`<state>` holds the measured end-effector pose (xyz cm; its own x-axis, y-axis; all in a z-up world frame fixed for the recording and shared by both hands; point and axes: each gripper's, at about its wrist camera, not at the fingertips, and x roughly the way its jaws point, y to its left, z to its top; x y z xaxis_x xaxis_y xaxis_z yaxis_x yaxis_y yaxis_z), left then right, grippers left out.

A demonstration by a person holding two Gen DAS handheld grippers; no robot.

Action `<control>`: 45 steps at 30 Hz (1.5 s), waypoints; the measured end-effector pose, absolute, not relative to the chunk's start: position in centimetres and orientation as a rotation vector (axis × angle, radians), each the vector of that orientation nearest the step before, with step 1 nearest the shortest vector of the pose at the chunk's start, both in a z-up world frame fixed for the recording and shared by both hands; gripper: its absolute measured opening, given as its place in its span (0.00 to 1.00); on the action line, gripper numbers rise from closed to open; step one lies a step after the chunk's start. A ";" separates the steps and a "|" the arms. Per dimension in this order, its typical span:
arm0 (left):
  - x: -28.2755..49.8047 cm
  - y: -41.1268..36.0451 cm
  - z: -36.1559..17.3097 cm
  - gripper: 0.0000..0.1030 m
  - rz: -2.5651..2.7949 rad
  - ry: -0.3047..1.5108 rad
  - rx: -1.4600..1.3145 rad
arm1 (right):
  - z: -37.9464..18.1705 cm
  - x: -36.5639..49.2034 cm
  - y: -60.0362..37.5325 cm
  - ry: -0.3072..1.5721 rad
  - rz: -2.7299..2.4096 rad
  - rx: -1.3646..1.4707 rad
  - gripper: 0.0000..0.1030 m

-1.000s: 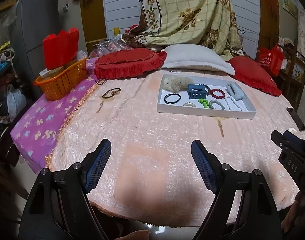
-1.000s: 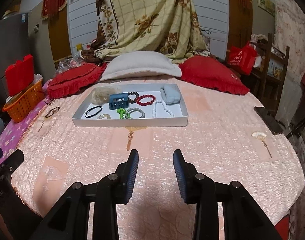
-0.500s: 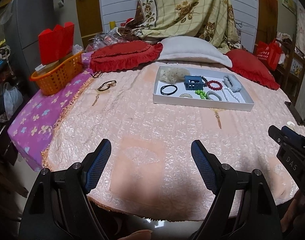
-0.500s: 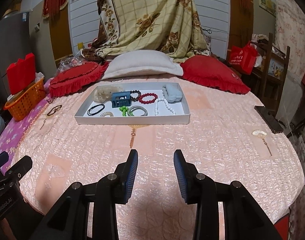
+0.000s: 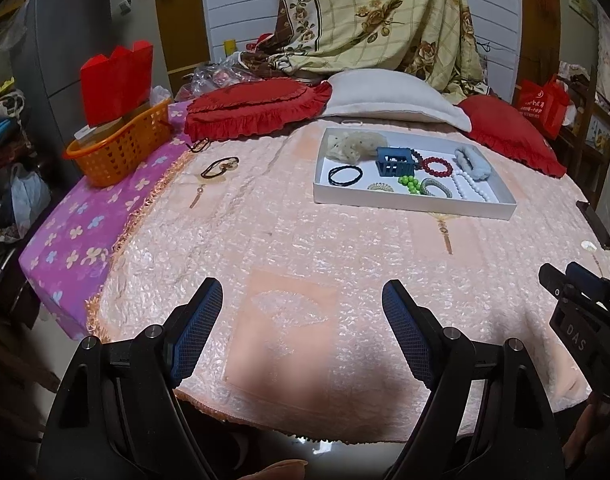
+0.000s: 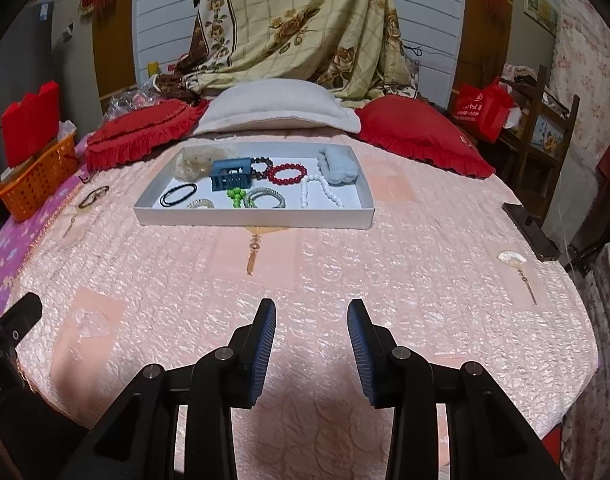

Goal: Organize jewelry

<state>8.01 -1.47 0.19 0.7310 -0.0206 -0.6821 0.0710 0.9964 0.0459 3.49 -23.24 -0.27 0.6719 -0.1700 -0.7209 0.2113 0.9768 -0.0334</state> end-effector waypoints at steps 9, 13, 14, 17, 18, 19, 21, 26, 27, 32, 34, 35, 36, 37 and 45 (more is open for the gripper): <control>8.2 -1.7 -0.2 0.80 -0.049 0.758 0.084 | -0.3 3.4 -22.8 0.802 -0.208 0.020 0.34; 8.3 -1.6 -0.3 0.80 -0.052 0.751 0.082 | -0.5 3.4 -22.8 0.810 -0.207 0.025 0.34; 8.3 -1.5 -0.3 0.80 -0.051 0.746 0.083 | -0.5 3.4 -22.8 0.811 -0.206 0.027 0.34; 8.5 -1.4 -0.5 0.80 -0.051 0.759 0.078 | -0.6 3.5 -22.8 0.817 -0.203 0.031 0.34; 8.6 -1.3 -0.6 0.80 -0.052 0.767 0.075 | -0.7 3.5 -22.8 0.818 -0.202 0.031 0.34; 8.7 -1.3 -0.8 0.80 -0.052 0.773 0.073 | -0.7 3.5 -22.8 0.819 -0.201 0.030 0.34; 9.0 -1.2 -1.1 0.80 -0.049 0.786 0.075 | -0.8 3.6 -22.7 0.823 -0.199 0.031 0.34; 9.2 -1.4 -1.6 0.80 -0.055 0.803 0.083 | -1.1 3.8 -22.8 0.834 -0.196 0.039 0.34; 9.2 -1.5 -1.6 0.80 -0.056 0.805 0.085 | -1.2 3.8 -22.8 0.836 -0.197 0.041 0.34; 9.5 -1.6 -1.9 0.80 -0.055 0.813 0.091 | -1.4 3.9 -23.0 0.841 -0.198 0.045 0.34; 9.5 -1.7 -2.0 0.80 -0.051 0.813 0.093 | -1.5 3.9 -23.1 0.841 -0.200 0.049 0.34; 9.5 -1.7 -2.0 0.80 -0.050 0.813 0.095 | -1.5 3.9 -23.1 0.842 -0.199 0.050 0.34; 9.6 -1.7 -2.0 0.80 -0.050 0.813 0.096 | -1.6 3.9 -23.2 0.843 -0.198 0.052 0.34; 9.7 -1.8 -2.0 0.80 -0.052 0.815 0.097 | -1.6 3.9 -23.2 0.843 -0.198 0.052 0.34; 11.0 -2.4 -2.3 0.80 -0.065 0.825 0.103 | -1.5 4.5 -23.3 0.840 -0.186 0.058 0.34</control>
